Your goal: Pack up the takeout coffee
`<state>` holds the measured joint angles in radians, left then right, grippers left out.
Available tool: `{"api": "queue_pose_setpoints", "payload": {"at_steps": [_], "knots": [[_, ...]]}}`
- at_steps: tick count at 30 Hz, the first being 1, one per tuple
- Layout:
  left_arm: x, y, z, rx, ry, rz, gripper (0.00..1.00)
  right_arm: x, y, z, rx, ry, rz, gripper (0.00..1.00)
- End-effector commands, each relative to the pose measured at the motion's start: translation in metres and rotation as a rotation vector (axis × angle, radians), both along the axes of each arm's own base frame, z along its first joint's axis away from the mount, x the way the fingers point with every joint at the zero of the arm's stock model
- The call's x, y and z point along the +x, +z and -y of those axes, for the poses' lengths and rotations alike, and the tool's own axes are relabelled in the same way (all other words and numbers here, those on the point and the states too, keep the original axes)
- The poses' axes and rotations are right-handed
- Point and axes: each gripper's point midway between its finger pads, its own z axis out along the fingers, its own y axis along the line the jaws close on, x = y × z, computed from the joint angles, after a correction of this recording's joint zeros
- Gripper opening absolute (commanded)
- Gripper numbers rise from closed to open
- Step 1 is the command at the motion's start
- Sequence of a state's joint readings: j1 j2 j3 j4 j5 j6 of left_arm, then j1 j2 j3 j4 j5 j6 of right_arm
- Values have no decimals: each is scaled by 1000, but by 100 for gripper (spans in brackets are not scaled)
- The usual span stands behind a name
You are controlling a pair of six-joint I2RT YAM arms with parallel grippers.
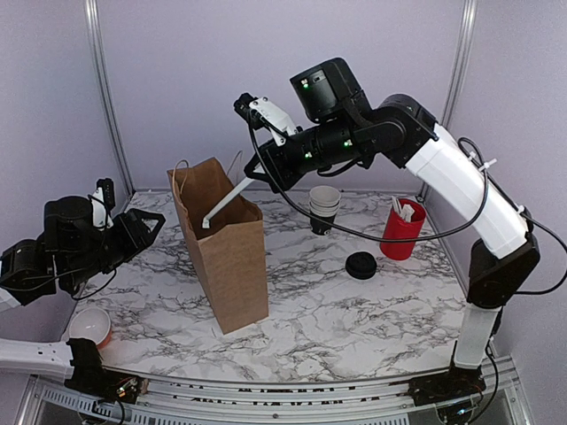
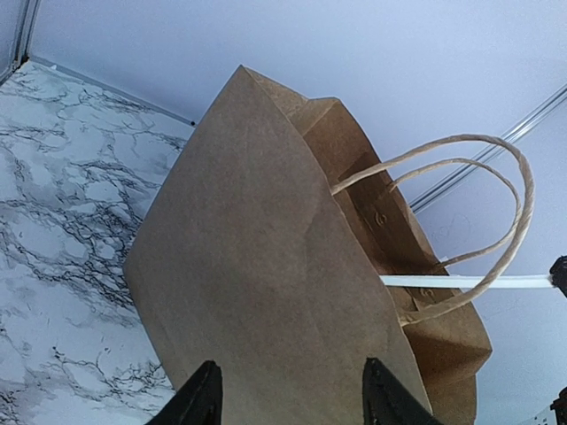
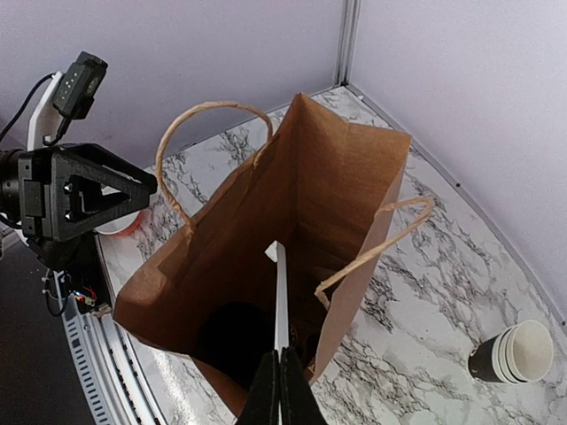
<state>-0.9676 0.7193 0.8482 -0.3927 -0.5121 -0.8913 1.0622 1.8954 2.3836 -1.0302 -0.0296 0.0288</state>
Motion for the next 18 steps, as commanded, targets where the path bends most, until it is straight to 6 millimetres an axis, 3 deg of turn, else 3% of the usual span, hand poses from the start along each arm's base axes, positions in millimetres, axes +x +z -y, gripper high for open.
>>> {"api": "queue_pose_setpoints", "payload": {"at_steps": [1,6,9,18], "knots": [[1,0,1,-10,-2,7,54,-7,12,-9,25,-6,54,2],[1,-1,1,-9,-2,4,54,-8,1,-18,12,7,37,14],[1,-1,0,-10,1,5,54,-10,3,-19,20,14,37,26],[2,-1,-1,-6,7,6,54,-8,9,-11,30,-14,53,45]]}}
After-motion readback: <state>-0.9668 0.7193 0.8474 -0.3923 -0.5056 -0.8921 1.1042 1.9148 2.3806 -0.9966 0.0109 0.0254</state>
